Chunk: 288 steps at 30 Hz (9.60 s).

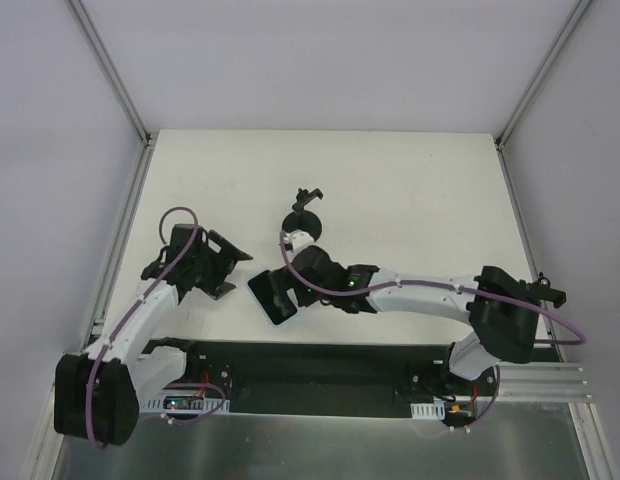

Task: Place the phone on the phone stand

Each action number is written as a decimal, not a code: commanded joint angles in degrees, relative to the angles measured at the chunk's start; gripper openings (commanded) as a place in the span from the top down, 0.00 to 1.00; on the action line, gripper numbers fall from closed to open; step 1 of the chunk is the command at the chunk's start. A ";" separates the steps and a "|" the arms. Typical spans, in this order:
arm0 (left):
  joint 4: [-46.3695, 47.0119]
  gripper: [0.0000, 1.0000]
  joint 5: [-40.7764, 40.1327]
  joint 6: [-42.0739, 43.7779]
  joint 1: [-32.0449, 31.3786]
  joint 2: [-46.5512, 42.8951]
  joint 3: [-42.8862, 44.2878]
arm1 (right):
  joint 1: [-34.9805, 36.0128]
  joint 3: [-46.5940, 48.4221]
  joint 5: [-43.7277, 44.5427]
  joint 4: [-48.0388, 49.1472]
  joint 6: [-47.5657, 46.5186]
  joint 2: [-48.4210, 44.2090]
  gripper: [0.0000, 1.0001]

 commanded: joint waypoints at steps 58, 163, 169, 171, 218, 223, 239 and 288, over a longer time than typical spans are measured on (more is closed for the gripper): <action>-10.67 0.06 4.00 19.90 14.15 6.15 9.29 | 3.18 31.19 6.73 -22.43 -11.35 31.75 0.48; 34.18 1.00 37.97 35.97 -35.25 5.99 24.56 | -17.74 -32.81 -49.16 54.43 8.07 -29.61 0.69; 9.44 1.00 6.13 52.13 -35.16 -1.57 32.98 | -17.83 -27.98 -31.11 25.39 -3.24 -38.37 0.04; 5.45 1.00 -2.44 53.55 -35.16 -4.64 34.58 | -18.18 -25.96 -25.10 17.11 -5.63 -40.59 0.03; -0.64 1.00 -18.39 56.29 -35.16 -29.00 24.39 | -28.99 32.66 -18.83 -6.41 -36.49 10.73 0.68; -0.20 1.00 -17.25 55.76 -35.16 -28.04 23.86 | -28.99 33.90 -19.88 -7.29 -37.45 11.52 0.84; 20.51 1.00 8.39 61.45 -35.16 -14.16 22.37 | -22.31 19.85 -12.76 -9.05 -25.95 -2.45 0.99; 26.08 1.00 52.99 93.28 -17.58 21.45 35.91 | -25.13 12.55 -29.29 -1.93 -28.14 -6.14 0.99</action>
